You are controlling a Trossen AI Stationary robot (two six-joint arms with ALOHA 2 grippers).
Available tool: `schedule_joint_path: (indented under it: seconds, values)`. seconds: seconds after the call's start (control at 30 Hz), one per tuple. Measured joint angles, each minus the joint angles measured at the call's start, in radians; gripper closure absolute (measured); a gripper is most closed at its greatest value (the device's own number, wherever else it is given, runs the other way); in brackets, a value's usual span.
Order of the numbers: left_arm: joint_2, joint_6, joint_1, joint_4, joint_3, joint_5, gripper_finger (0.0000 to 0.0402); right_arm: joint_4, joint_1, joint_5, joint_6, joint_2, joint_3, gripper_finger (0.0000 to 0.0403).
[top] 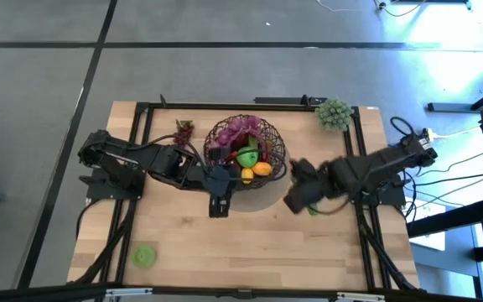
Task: Build produce basket
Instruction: Put the cucumber into the wire basket
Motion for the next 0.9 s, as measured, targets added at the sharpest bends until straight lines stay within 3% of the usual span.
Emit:
schedule_joint_path:
  seconds: [0.23, 0.4, 0.63, 0.9]
  values:
    - [0.000, -0.044, -0.031, -0.002, 0.000, -0.043, 0.0292, 0.032, -0.225, 0.150, -0.182, -0.001, 0.122, 0.0279]
    - [-0.007, -0.044, -0.051, -0.003, 0.000, -0.118, 0.0292, 0.169, -0.384, 0.147, -0.369, -0.002, 0.159, 0.0279]
    - [-0.009, -0.048, -0.053, -0.004, 0.000, -0.143, 0.0292, 0.392, -0.574, 0.007, -0.523, 0.014, 0.052, 0.0279]
    - [-0.009, -0.164, -0.052, -0.096, 0.000, -0.383, 0.0291, 0.634, -0.684, -0.146, -0.554, 0.020, -0.146, 0.0279]
